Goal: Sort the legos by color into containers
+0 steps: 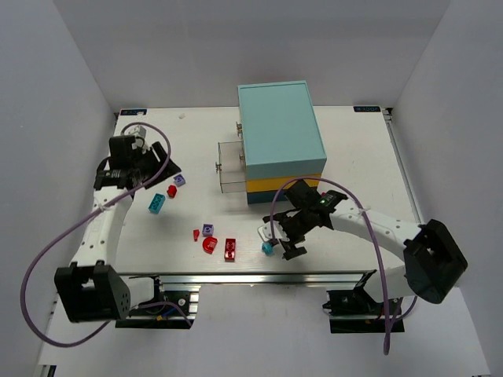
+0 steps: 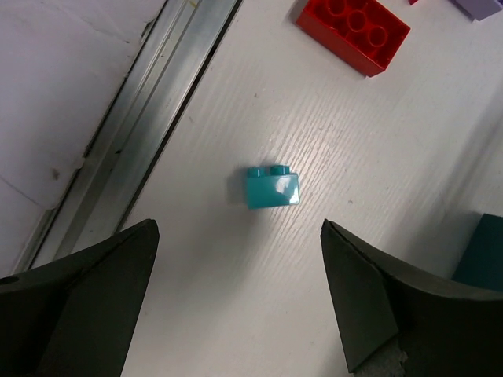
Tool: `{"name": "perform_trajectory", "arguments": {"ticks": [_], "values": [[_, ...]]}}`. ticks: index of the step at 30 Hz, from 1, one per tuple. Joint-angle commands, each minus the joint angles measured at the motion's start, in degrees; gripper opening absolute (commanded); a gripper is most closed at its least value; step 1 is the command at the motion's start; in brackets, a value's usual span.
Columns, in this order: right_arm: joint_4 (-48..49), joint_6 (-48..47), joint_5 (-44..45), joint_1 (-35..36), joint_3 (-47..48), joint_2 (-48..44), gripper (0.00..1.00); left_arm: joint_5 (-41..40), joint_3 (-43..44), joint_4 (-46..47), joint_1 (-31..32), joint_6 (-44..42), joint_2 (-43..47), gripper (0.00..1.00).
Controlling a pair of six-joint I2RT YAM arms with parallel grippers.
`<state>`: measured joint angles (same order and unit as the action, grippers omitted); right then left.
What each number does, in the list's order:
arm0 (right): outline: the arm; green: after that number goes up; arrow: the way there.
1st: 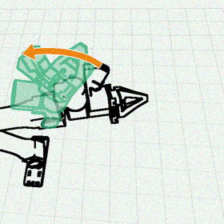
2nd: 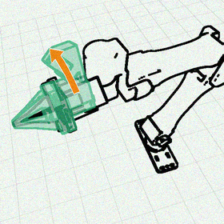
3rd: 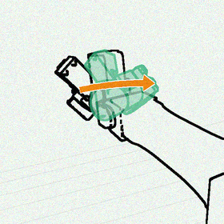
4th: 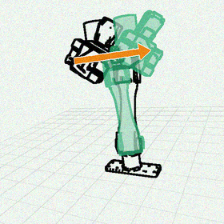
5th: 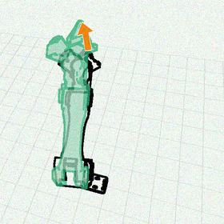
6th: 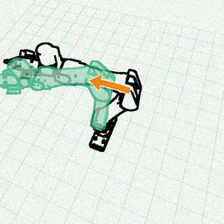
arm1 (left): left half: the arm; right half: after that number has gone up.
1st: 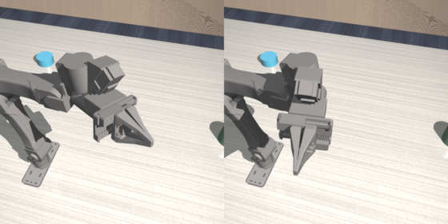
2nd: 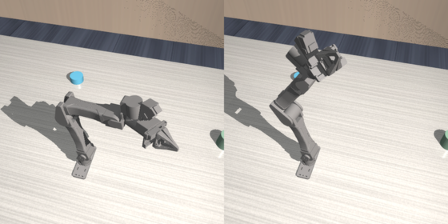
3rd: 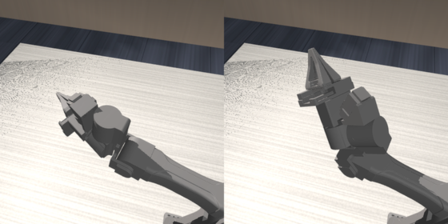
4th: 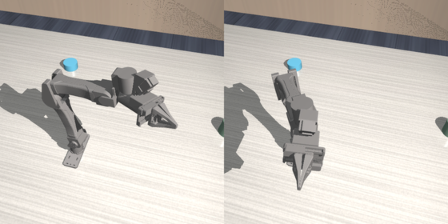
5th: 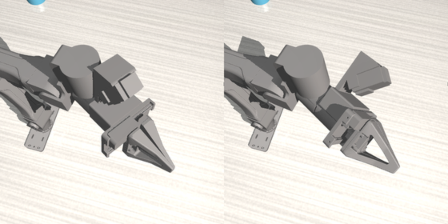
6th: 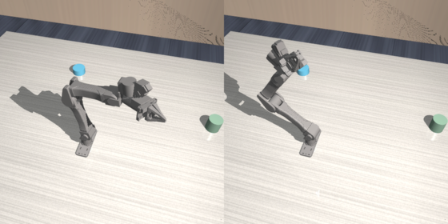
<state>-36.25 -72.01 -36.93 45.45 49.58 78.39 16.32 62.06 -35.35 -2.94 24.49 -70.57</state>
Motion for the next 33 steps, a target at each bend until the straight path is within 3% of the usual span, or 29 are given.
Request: {"name": "perform_trajectory", "arguments": {"ticks": [1, 11, 16, 22, 26, 33], "values": [[6.1, 2.75, 3.09, 2.53, 0.77, 2.81, 0.89, -9.62, -3.78, -7.27, -0.4, 0.29, 5.94, 0.74], [10.14, 4.42, 7.83, 6.31, 3.24, 10.2, 0.88, -14.73, -8.45, -12.45, -0.4, 3.37, 15.89, 0.79], [11.9, 6.09, 10.56, 7.28, 4.03, 13.01, 0.79, -15.44, -9.42, -13.6, -0.4, 3.72, 17.48, 0.8], [11.73, 6.35, 11.61, 7.72, 4.65, 14.95, 0.52, -18.16, -9.77, -14.13, -0.4, 3.02, 17.04, 0.8], [10.77, 5.92, 11.7, 7.81, 4.91, 14.6, 0.25, -18.51, -9.86, -13.87, -0.4, 2.58, 16.51, 0.8], [3.23, 5.73, 8.37, 7.64, 9.64, 11.18, 0.06, -19.3, -11.08, -13.16, -0.4, 3.02, 15.9, 0.81]]}}
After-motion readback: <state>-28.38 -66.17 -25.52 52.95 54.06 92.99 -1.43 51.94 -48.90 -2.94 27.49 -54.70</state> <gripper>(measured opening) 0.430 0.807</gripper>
